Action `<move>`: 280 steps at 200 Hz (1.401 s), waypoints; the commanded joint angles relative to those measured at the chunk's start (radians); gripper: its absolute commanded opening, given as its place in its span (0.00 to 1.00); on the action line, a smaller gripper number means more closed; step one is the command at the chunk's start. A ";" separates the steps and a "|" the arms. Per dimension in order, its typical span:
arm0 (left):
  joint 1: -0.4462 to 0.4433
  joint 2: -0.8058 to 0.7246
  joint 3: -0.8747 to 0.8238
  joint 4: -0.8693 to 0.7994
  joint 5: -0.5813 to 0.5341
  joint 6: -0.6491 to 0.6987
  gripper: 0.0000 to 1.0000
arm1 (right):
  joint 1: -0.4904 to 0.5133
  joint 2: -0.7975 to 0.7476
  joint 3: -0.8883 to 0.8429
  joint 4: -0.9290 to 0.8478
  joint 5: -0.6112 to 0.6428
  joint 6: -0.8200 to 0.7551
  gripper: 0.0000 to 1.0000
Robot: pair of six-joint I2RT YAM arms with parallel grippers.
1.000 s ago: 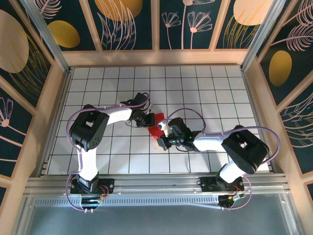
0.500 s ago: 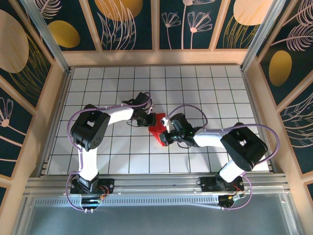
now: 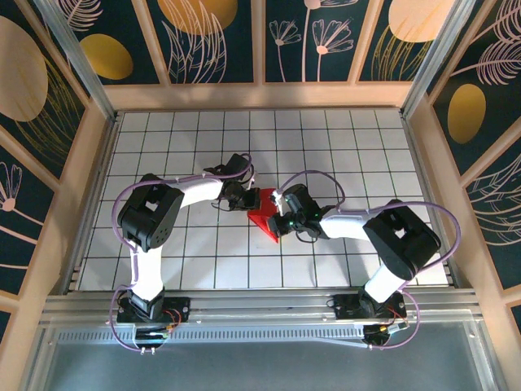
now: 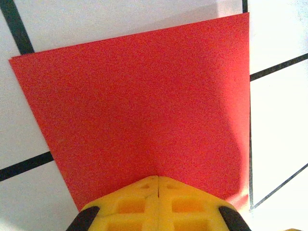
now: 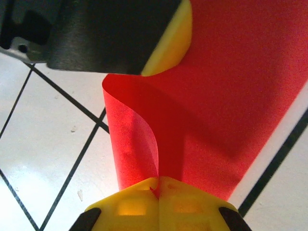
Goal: Fold a paper plane with a square sheet of paper (fold left side to right side)
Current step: Third fold the triangle at the center of the table.
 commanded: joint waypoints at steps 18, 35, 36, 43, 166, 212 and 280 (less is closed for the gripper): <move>-0.008 0.038 0.002 -0.053 -0.041 0.015 0.01 | -0.013 0.027 0.034 -0.039 0.029 0.013 0.00; -0.009 0.038 0.002 -0.053 -0.041 0.015 0.01 | -0.015 0.033 0.038 -0.046 0.029 0.014 0.00; -0.009 0.038 0.002 -0.053 -0.041 0.015 0.01 | -0.015 0.033 0.038 -0.046 0.029 0.014 0.00; -0.009 0.038 0.002 -0.053 -0.041 0.015 0.01 | -0.015 0.035 0.040 -0.048 0.029 0.014 0.00; -0.013 0.038 -0.005 -0.059 -0.052 0.017 0.01 | -0.031 0.082 0.126 -0.211 -0.002 0.005 0.00; -0.013 0.040 -0.004 -0.062 -0.058 0.018 0.01 | -0.033 0.062 0.127 -0.210 0.016 0.005 0.00; -0.013 0.041 -0.005 -0.064 -0.067 0.020 0.01 | -0.037 0.026 0.109 -0.196 0.019 0.013 0.00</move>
